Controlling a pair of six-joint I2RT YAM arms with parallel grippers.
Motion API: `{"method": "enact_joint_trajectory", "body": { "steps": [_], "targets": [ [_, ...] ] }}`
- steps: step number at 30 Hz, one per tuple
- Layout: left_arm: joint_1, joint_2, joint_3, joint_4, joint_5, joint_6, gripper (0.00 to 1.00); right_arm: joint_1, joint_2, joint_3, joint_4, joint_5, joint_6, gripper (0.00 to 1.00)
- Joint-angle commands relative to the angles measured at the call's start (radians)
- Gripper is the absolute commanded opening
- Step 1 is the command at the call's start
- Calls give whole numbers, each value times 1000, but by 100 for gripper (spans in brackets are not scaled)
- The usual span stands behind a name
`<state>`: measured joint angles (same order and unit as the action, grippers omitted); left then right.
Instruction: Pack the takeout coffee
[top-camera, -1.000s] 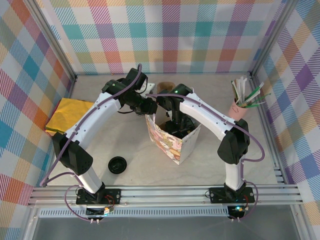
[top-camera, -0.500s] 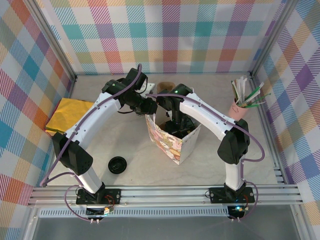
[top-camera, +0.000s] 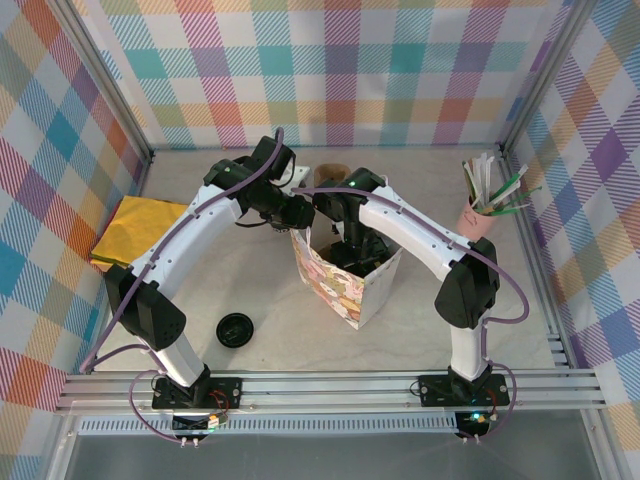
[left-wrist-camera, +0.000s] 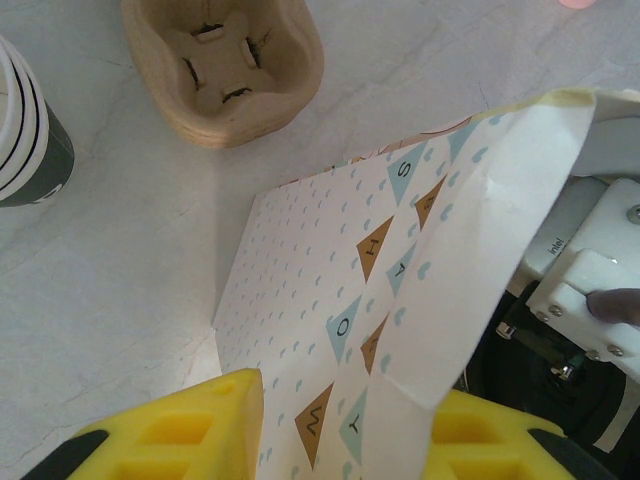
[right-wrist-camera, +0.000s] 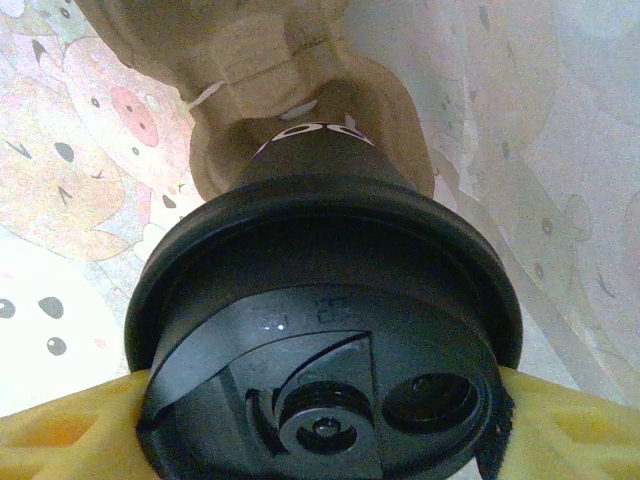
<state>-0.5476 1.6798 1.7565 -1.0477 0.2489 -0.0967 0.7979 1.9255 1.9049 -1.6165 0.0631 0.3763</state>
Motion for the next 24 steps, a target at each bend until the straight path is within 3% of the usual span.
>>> {"method": "enact_joint_trajectory", "body": {
  "steps": [1,24],
  "targets": [
    [-8,-34,-15,-18,-5,-9,34,-2,10,-12,-92,-8,-7,71],
    [-9,-32,-19,-20,-4,-9,34,-4,13,-21,-74,-14,-3,71]
  ]
}}
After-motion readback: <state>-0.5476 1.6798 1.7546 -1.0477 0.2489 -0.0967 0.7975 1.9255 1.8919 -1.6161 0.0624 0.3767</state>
